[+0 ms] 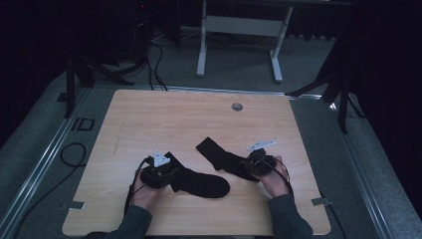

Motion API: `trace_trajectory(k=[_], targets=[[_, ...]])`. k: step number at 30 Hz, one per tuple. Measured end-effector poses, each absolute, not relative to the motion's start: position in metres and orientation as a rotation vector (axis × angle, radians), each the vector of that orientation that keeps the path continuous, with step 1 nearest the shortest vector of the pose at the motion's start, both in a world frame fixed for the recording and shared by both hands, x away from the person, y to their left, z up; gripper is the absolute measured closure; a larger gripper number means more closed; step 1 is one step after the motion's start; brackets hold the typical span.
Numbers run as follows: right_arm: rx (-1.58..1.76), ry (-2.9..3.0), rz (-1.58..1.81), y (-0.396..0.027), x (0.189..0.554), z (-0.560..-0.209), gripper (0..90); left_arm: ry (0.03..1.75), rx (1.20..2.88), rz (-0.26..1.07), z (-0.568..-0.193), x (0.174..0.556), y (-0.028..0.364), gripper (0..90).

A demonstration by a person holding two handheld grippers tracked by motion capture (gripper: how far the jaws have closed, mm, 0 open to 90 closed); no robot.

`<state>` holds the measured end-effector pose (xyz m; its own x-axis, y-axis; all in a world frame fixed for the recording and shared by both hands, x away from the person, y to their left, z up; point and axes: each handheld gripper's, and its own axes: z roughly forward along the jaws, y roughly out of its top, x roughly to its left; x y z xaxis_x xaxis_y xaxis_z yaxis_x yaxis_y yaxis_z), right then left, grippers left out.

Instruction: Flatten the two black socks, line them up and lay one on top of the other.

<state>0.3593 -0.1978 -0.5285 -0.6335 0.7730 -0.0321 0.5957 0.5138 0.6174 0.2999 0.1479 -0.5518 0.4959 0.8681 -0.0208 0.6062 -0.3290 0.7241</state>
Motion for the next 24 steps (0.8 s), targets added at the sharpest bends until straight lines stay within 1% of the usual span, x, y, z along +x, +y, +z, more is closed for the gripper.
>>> trace_trajectory(k=[6,8,14,22,24], targets=[[1.029,2.459,0.867,-0.174,0.365,-0.527,69.2,1.212,2.055,0.495,-0.552,0.3,0.148,60.3],[0.989,2.482,0.866,-0.166,0.368,-0.527,66.6,1.214,2.054,0.494,-0.552,0.3,0.148,60.3],[0.873,2.552,0.83,-0.147,0.377,-0.53,62.7,1.209,2.058,0.494,-0.552,0.3,0.148,60.2],[0.814,2.639,0.754,-0.129,0.387,-0.54,62.5,1.21,2.056,0.492,-0.552,0.3,0.148,60.1],[0.829,2.646,0.783,-0.128,0.389,-0.542,62.5,1.211,2.058,0.493,-0.551,0.3,0.148,60.1]])
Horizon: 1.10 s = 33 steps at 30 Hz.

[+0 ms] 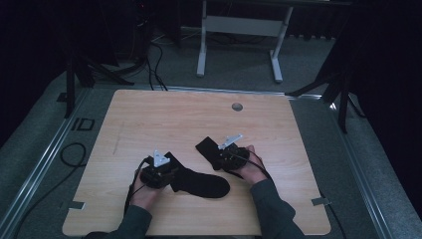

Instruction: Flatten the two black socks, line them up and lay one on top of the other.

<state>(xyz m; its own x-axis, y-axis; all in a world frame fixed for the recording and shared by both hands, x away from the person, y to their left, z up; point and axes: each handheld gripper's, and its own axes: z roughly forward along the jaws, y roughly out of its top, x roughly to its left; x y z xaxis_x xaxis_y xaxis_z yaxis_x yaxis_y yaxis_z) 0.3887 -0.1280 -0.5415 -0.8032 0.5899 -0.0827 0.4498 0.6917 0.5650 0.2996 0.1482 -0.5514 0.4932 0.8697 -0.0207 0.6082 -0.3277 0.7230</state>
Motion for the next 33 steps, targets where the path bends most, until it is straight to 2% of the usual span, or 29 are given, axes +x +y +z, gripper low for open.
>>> trace_trajectory(k=[14,33], targets=[[0.801,2.669,0.769,-0.117,0.391,-0.541,54.0,1.206,2.062,0.49,-0.552,0.299,0.146,60.0],[0.808,2.656,0.817,-0.093,0.402,-0.533,47.2,1.195,2.077,0.481,-0.553,0.299,0.143,60.0]])
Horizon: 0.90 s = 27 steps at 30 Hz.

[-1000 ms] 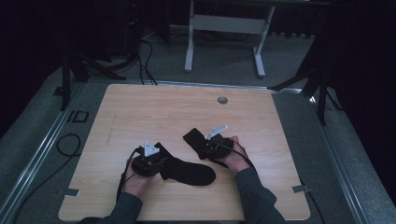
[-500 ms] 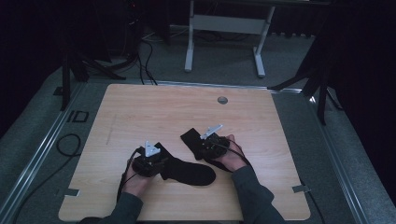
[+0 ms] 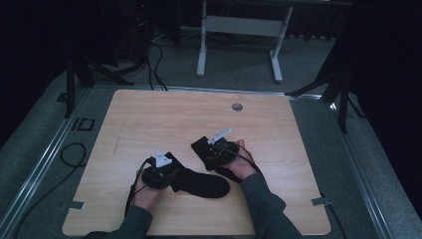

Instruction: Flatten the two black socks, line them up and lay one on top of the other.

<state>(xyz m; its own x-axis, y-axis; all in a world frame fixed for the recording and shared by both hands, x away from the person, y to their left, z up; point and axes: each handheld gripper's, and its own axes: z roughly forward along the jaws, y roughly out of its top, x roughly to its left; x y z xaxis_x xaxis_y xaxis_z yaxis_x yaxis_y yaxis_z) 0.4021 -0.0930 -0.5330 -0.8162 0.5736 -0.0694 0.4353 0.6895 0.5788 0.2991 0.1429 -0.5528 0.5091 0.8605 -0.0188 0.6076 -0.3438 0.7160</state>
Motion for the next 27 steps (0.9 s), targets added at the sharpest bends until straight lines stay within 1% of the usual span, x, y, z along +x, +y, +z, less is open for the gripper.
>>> trace_trajectory(k=[7,10,14,23,25,27], targets=[[0.92,2.621,0.806,-0.081,0.413,-0.539,43.7,1.185,2.087,0.476,-0.554,0.299,0.14,59.7],[0.949,2.598,0.77,-0.078,0.415,-0.543,45.5,1.184,2.092,0.472,-0.554,0.298,0.138,59.5],[0.995,2.584,0.821,-0.079,0.416,-0.546,48.5,1.184,2.098,0.467,-0.556,0.297,0.137,59.5],[1.049,2.541,0.855,-0.08,0.418,-0.548,61.0,1.19,2.112,0.468,-0.558,0.296,0.134,59.0],[1.051,2.538,0.855,-0.079,0.419,-0.548,64.8,1.192,2.112,0.469,-0.558,0.296,0.134,58.9],[1.055,2.536,0.85,-0.079,0.419,-0.547,71.0,1.193,2.111,0.468,-0.558,0.296,0.134,58.8]])
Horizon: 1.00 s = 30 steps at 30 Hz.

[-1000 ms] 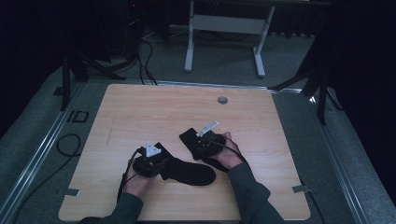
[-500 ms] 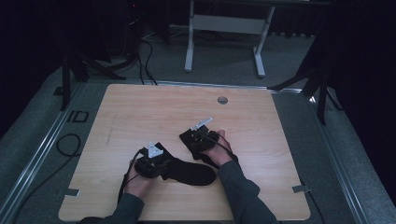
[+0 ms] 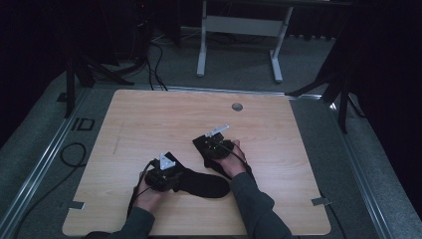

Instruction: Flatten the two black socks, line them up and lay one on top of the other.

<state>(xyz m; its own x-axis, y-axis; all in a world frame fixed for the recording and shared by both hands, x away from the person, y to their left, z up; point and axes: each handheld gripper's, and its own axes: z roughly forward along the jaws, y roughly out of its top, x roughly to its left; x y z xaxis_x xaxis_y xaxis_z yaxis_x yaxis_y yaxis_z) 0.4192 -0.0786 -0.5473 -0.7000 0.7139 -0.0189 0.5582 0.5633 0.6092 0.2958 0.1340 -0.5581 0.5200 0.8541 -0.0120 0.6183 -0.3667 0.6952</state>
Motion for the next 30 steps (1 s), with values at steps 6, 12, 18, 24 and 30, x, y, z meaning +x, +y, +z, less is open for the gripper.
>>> trace_trajectory(k=[6,12,18,24,30], targets=[[1.017,2.539,0.822,-0.074,0.419,-0.546,83.0,1.194,2.112,0.466,-0.558,0.294,0.133,58.0],[1.028,2.549,0.856,-0.075,0.419,-0.545,83.4,1.197,2.109,0.464,-0.558,0.293,0.133,57.9],[0.983,2.54,0.907,-0.074,0.411,-0.533,83.5,1.198,2.117,0.451,-0.557,0.289,0.133,57.5],[0.936,2.507,1.014,-0.076,0.398,-0.505,83.5,1.202,2.109,0.444,-0.558,0.285,0.131,56.8],[0.883,2.512,1.142,-0.079,0.379,-0.479,83.5,1.192,2.109,0.439,-0.558,0.279,0.126,56.0]])
